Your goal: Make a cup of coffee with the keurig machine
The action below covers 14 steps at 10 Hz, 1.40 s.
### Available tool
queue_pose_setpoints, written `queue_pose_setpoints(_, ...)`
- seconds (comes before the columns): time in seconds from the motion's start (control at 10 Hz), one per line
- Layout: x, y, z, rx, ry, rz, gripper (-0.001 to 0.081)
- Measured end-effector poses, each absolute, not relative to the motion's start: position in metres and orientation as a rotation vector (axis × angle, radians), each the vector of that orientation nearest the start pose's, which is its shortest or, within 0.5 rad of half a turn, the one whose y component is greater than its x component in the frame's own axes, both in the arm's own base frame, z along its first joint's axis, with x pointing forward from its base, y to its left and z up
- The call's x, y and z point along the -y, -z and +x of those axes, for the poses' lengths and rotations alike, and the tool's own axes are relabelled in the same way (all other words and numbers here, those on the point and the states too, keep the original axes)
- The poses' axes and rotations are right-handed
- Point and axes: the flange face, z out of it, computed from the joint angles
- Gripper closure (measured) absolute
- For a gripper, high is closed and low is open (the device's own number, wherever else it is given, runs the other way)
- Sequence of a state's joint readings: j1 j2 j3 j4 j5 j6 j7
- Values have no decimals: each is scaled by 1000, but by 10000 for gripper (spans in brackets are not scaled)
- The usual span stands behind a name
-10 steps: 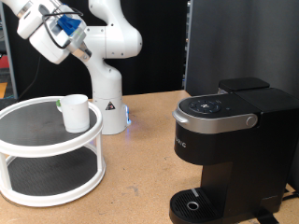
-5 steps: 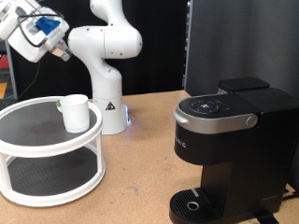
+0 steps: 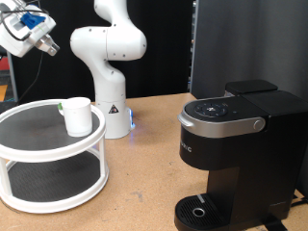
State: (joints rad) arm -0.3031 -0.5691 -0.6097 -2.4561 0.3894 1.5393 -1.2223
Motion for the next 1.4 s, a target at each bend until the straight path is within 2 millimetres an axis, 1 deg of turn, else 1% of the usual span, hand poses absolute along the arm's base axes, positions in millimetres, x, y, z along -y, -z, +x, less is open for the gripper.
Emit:
queue_pose_setpoints(0.5, 264, -482, 230, 421, 488, -2280, 804)
queue_pose_setpoints(0.8, 266, -487, 228, 415, 508, -2293, 804)
queue_pose_setpoints(0.9, 265, -487, 228, 415, 506, -2292, 804)
queue_pose_setpoints(1.0, 265, -485, 234, 379, 566, -2280, 804)
queue_pose_setpoints(1.2, 263, -470, 240, 319, 627, -2284, 804)
queue_pose_setpoints(1.4, 259, -456, 240, 307, 626, -2286, 804)
